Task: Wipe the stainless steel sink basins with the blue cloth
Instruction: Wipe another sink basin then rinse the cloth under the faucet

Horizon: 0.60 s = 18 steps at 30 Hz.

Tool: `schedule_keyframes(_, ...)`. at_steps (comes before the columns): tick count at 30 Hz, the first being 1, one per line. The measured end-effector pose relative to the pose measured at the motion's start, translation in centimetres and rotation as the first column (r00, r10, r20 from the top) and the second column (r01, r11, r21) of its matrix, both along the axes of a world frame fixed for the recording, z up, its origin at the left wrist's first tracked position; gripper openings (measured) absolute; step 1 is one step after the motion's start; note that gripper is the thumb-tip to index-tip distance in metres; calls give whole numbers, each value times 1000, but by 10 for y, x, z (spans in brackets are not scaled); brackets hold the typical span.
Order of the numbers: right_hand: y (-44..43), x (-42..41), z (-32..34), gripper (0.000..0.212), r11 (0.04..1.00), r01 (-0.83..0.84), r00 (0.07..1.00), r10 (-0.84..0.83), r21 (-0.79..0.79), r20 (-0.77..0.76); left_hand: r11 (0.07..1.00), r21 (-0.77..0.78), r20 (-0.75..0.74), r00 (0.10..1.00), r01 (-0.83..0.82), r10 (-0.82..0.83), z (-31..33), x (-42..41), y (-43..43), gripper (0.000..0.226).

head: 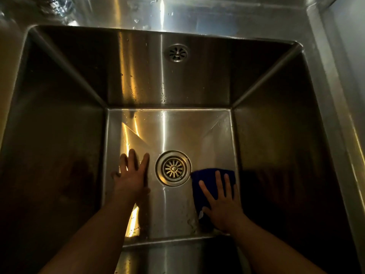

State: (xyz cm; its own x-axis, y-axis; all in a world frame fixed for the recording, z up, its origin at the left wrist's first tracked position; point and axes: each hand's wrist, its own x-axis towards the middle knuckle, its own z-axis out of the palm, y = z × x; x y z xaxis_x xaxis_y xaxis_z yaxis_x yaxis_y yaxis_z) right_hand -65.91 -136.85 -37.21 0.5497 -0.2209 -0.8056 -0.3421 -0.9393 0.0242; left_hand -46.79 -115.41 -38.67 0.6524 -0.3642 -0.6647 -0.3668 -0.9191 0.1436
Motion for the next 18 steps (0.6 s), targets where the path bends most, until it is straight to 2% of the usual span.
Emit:
schedule_keyframes(2,5,-5,4,87,998,-57,989,55,-9,-138,1000,0,3,1000,-2,2,2,0,0,119)
schedule_keyframes(5,3,-4,3,90,996,-91,975,88,-7,-204,1000,-4,1,1000,-7,7,3,0,0,118)
schedule_keyframes(12,-29,34,-14,88,1000,-9,1000,9,-15,-14,1000,17,32,999,17,-18,4,-1,-1,115)
schedule_keyframes(18,-75,121,-21,90,995,100,994,-101,-27,-34,1000,17,42,999,26,-26,0,-1,0,119)
